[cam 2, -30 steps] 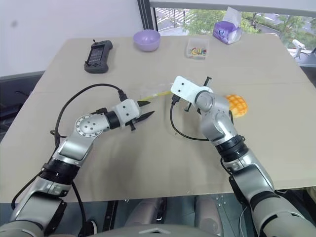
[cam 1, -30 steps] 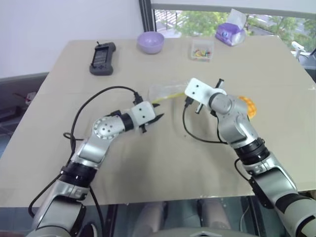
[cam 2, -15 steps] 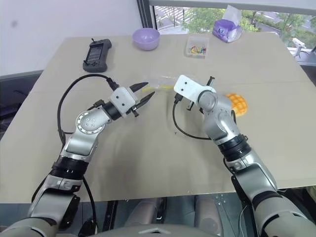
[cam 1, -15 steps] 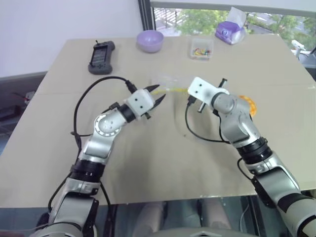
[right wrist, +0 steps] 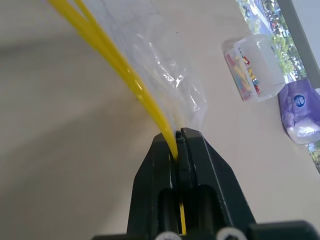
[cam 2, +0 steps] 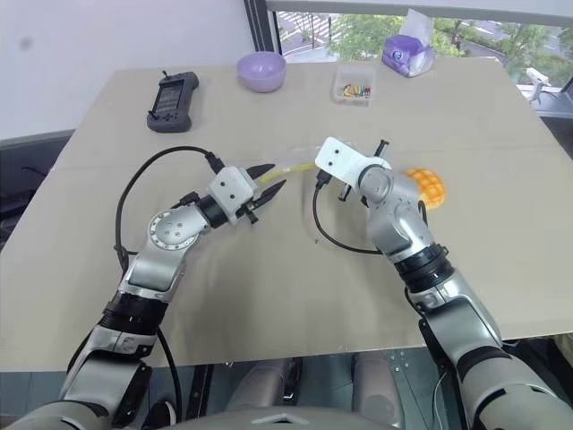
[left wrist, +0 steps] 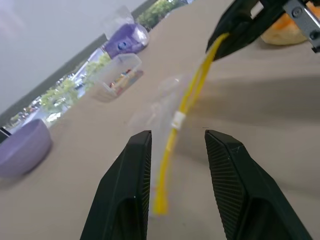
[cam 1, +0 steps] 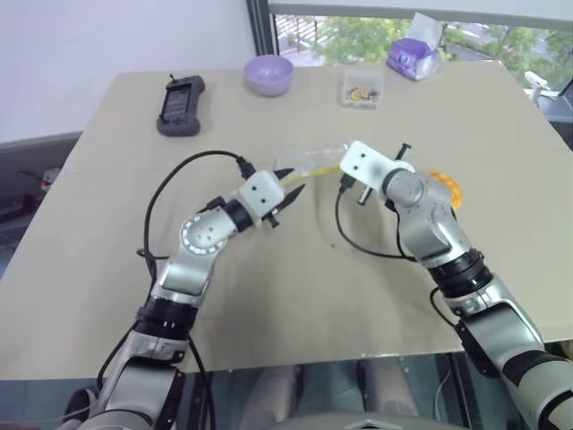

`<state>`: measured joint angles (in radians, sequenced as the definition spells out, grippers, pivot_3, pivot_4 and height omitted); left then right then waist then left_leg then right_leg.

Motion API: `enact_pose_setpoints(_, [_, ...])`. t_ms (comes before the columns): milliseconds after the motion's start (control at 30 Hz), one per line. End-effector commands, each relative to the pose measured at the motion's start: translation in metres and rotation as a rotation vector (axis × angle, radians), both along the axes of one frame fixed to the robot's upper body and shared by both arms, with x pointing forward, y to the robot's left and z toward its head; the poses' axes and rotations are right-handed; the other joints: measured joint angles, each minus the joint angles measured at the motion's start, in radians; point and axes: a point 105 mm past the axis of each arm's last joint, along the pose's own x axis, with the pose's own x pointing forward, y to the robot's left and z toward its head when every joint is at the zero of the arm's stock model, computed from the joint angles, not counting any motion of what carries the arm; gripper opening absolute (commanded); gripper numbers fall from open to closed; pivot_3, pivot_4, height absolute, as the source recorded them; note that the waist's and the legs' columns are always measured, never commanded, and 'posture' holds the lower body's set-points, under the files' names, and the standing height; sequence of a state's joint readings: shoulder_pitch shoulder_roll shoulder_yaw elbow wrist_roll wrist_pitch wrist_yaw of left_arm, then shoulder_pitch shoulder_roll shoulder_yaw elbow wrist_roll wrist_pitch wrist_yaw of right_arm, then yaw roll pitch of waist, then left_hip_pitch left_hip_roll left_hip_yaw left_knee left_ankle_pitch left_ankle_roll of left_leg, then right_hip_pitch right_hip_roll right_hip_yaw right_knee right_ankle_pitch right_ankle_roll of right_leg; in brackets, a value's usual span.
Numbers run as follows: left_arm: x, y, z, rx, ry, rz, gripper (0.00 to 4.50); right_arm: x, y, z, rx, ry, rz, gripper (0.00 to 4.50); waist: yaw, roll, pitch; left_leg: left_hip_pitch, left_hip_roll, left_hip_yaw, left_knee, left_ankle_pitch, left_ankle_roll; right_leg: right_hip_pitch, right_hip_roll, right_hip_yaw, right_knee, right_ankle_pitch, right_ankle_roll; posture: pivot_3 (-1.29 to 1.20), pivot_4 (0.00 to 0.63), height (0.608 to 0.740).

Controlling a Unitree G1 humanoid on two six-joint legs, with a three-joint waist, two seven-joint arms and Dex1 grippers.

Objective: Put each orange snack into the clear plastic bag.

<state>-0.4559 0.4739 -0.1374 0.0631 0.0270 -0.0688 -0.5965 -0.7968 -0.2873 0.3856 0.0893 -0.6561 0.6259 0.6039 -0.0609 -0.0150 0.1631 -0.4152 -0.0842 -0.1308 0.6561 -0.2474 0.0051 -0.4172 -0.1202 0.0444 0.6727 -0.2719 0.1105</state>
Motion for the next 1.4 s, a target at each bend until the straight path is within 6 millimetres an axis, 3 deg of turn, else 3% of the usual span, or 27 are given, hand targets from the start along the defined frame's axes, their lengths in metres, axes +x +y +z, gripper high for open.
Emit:
enact_pose_setpoints(33, [0.002, -0.001, 0.003, 0.011, -0.015, 0.01, 1.78, 0.0, 0.008, 0.018, 0.01, -0.059, 0.025, 0.0, -0.002, 0.0, 0.0, 0.0, 0.0, 0.0, 0.0, 0.0, 0.0, 0.0, 0.0, 0.0, 0.0, 0.0, 0.0, 0.0, 0.15, 0.74])
enact_pose_setpoints(633, [0.025, -0.008, 0.003, 0.005, -0.014, 0.053, 1.78, -0.001, 0.011, 0.021, 0.023, -0.067, 0.036, 0.0, -0.006, 0.0, 0.0, 0.0, 0.0, 0.0, 0.006, 0.0, 0.0, 0.0, 0.0, 0.0, 0.005, 0.0, 0.0, 0.0, 0.15, 0.74])
enact_pose_setpoints(833, [0.03, -0.004, 0.002, 0.007, -0.009, 0.073, 0.01, -0.001, 0.012, 0.022, 0.026, -0.069, 0.039, 0.0, -0.006, 0.0, 0.0, 0.0, -0.001, 0.0, 0.007, 0.0, 0.0, 0.0, 0.0, 0.0, 0.006, 0.0, 0.0, 0.0, 0.15, 0.74])
enact_pose_setpoints(1100, [0.028, -0.003, 0.0, 0.009, -0.008, 0.073, 0.01, -0.004, 0.014, 0.022, 0.05, -0.062, 0.066, 0.0, -0.006, 0.0, 0.0, 0.0, -0.001, 0.0, 0.007, 0.0, 0.0, 0.0, 0.0, 0.0, 0.006, 0.0, 0.0, 0.0, 0.15, 0.74])
enact_pose_setpoints(1200, [0.027, -0.004, 0.0, -0.007, -0.012, 0.071, 0.0, -0.007, 0.016, 0.026, 0.107, -0.062, 0.097, 0.84, -0.006, 0.0, 0.0, 0.0, 0.0, 0.0, 0.007, 0.0, 0.0, 0.0, 0.0, 0.0, 0.006, 0.0, 0.0, 0.0, 0.15, 0.74])
enact_pose_setpoints(1367, [0.024, -0.01, -0.002, -0.003, -0.022, 0.051, 0.0, -0.022, 0.011, 0.019, 0.032, -0.026, 0.21, 3.19, 0.001, 0.0, 0.0, -0.001, -0.001, -0.001, 0.008, 0.0, 0.0, 0.001, 0.0, 0.0, 0.006, 0.0, 0.0, 0.0, 0.15, 0.74])
enact_pose_setpoints(1400, [0.024, -0.012, -0.002, -0.001, -0.024, 0.047, 0.0, -0.029, 0.006, 0.014, 0.033, 0.029, 0.233, 3.19, 0.004, 0.0, 0.0, -0.001, -0.001, -0.001, 0.008, 0.0, 0.0, 0.001, -0.001, -0.001, 0.005, 0.0, 0.0, 0.0, 0.15, 0.74])
